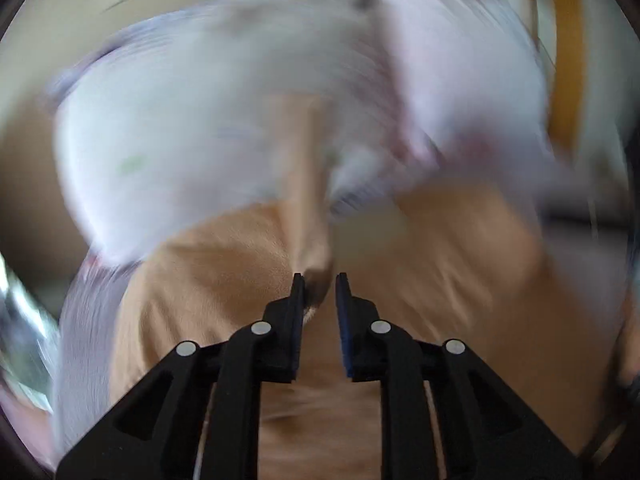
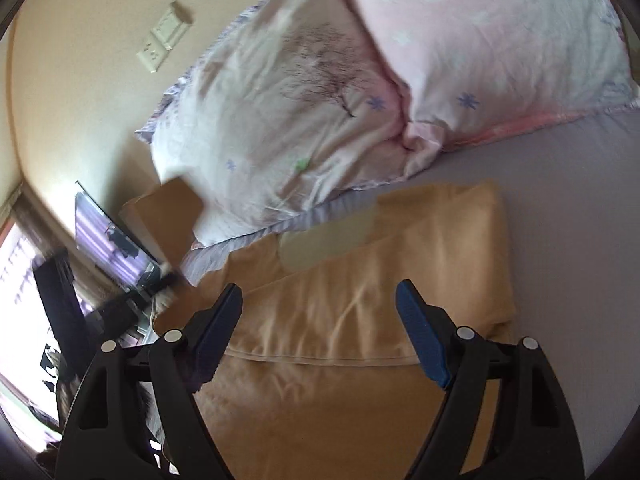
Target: Fold small clothes
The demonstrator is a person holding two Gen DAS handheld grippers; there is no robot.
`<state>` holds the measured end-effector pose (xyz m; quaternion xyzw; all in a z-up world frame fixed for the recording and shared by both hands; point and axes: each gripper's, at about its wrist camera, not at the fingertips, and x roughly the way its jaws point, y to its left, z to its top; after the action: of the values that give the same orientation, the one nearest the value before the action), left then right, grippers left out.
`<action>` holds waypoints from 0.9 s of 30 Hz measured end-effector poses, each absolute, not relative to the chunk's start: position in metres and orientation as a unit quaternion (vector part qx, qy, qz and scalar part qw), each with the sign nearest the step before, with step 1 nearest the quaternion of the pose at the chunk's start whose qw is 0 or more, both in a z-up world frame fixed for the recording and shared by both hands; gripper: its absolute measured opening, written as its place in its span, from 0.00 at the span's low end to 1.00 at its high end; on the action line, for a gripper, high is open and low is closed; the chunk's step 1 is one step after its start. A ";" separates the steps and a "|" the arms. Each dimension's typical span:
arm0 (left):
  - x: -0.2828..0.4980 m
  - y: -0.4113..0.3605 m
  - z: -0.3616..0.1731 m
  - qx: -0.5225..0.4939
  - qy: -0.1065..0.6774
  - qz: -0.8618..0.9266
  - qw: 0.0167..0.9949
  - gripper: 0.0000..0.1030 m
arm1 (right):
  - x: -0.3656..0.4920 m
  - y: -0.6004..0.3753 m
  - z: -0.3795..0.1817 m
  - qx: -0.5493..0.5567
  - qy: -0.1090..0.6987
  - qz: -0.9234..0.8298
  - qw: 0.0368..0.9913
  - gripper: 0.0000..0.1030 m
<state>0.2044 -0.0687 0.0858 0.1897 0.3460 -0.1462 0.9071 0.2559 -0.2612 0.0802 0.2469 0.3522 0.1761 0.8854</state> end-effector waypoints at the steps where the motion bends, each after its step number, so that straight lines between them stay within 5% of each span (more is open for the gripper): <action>1: 0.186 -0.105 0.058 0.269 0.341 -0.162 0.886 0.15 | 0.260 -0.266 0.076 0.255 0.362 0.172 0.880 0.77; 4: 0.143 -0.121 0.030 0.334 0.315 -0.185 0.869 0.15 | 0.272 -0.275 0.064 0.260 0.392 0.164 0.867 0.58; 7: 0.126 -0.083 0.037 0.301 0.325 -0.169 0.881 0.27 | 0.286 -0.268 0.057 0.238 0.418 0.153 0.863 0.48; 12: 0.136 -0.003 0.048 0.219 0.375 -0.090 0.896 0.30 | 0.320 -0.232 0.036 0.180 0.468 0.141 0.854 0.39; 14: 0.139 0.028 0.044 0.186 0.397 -0.052 0.897 0.32 | 0.325 -0.218 0.032 0.136 0.466 0.128 0.865 0.22; 15: 0.140 0.040 0.042 0.171 0.406 -0.040 0.897 0.35 | 0.324 -0.208 0.035 0.113 0.457 0.134 0.872 0.04; 23: 0.142 0.056 0.032 0.130 0.419 -0.024 0.898 0.38 | 0.268 -0.269 0.110 0.139 0.277 0.021 0.951 0.03; 27: 0.138 0.060 0.032 0.114 0.417 -0.028 0.901 0.38 | 0.264 -0.296 0.065 0.131 0.386 -0.037 0.912 0.04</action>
<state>0.1382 0.0600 0.0321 0.1142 0.4168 -0.0275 0.9014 0.2642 -0.2957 0.0653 0.1306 0.3860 -0.0366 0.9125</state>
